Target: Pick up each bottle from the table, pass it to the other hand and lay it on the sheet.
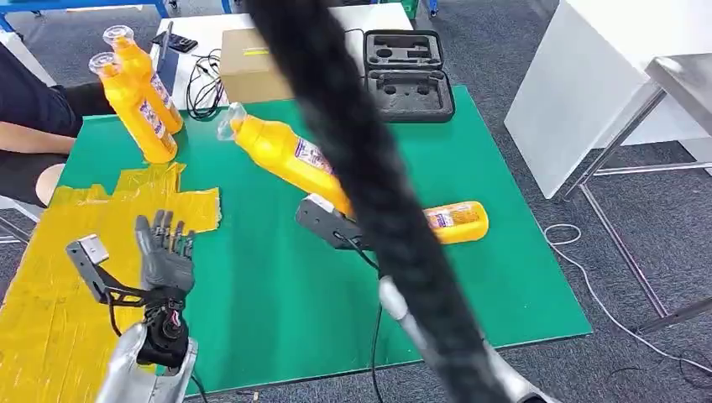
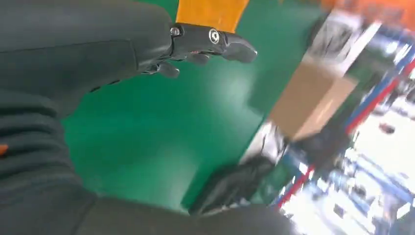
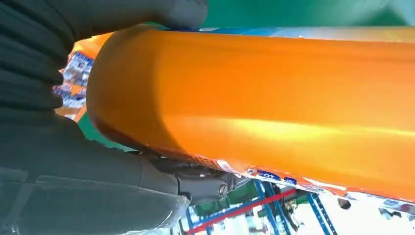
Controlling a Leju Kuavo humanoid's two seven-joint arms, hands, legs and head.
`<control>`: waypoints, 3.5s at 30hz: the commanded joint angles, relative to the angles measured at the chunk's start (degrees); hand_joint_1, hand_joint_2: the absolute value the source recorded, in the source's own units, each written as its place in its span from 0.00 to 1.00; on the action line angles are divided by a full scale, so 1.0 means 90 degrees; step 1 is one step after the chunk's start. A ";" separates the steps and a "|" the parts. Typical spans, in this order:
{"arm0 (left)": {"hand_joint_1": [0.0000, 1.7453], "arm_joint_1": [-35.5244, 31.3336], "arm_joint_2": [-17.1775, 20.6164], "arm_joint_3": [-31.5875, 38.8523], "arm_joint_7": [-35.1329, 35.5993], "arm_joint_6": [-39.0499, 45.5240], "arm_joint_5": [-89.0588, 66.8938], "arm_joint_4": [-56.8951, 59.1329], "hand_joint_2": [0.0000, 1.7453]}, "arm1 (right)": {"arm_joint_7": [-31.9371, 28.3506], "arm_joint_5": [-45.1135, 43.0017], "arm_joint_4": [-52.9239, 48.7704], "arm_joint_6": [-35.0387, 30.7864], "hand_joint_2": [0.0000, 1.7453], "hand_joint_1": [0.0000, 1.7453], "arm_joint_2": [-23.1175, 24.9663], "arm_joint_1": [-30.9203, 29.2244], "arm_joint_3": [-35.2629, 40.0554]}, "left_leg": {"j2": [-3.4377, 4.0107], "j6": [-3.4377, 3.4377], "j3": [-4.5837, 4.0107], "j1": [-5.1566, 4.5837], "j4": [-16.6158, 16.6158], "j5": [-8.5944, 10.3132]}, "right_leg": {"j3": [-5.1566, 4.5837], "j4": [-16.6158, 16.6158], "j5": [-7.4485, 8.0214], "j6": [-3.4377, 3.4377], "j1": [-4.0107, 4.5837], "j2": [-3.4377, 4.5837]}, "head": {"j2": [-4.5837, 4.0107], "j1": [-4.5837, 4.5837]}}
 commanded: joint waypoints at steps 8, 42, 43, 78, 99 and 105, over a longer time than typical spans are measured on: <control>0.00 -0.0145 -0.0208 -0.0607 0.0179 -0.0166 0.0147 -0.0590 1.00 | 0.0065 0.0187 0.1159 0.0601 1.00 1.00 0.0772 -0.0681 0.0869 | 0.0003 -0.0011 0.0011 0.0008 -0.0001 -0.0005 | 0.0011 -0.0001 -0.0005 0.0000 0.0005 -0.0006 | 0.0000 0.0000; 0.00 -0.0396 -0.0335 -0.0399 0.0115 0.0016 -0.0059 -0.0693 1.00 | 0.0412 0.0315 0.1750 0.1452 1.00 1.00 0.1219 -0.0762 0.1837 | -0.0006 -0.0016 0.0013 0.0011 0.0004 -0.0009 | 0.0017 0.0002 -0.0011 -0.0002 0.0009 -0.0016 | 0.0000 0.0000; 0.00 -0.0399 -0.0324 -0.0323 0.0107 0.0062 -0.0053 -0.0728 1.00 | 0.0415 0.0333 0.1642 0.1594 1.00 1.00 0.1243 -0.0603 0.2069 | -0.0003 -0.0022 0.0026 0.0013 0.0007 -0.0017 | 0.0029 0.0005 -0.0019 -0.0003 0.0011 -0.0017 | 0.0000 0.0002; 1.00 -0.0657 -0.0366 0.0328 -0.0304 0.0298 0.0053 -0.0120 1.00 | 0.0063 -0.0741 0.2285 0.1656 1.00 1.00 0.1256 -0.0377 0.3333 | -0.0024 -0.0018 0.0016 0.0010 -0.0005 -0.0002 | 0.0021 -0.0007 -0.0013 -0.0005 0.0013 -0.0034 | 0.0000 0.0002; 1.00 -0.0657 -0.0366 0.0328 -0.0304 0.0298 0.0053 -0.0120 1.00 | 0.0063 -0.0741 0.2285 0.1656 1.00 1.00 0.1256 -0.0377 0.3333 | -0.0029 -0.0023 0.0024 0.0013 -0.0002 -0.0007 | 0.0030 -0.0004 -0.0020 -0.0006 0.0016 -0.0042 | 0.0000 0.0002; 1.00 -0.0680 -0.0364 0.0327 -0.0318 0.0300 0.0063 -0.0104 1.00 | 0.0078 -0.0762 0.2304 0.1601 1.00 1.00 0.1258 -0.0396 0.3268 | -0.0023 -0.0017 0.0012 0.0010 -0.0003 -0.0002 | 0.0016 -0.0005 -0.0013 -0.0005 0.0013 -0.0033 | 0.0000 0.0000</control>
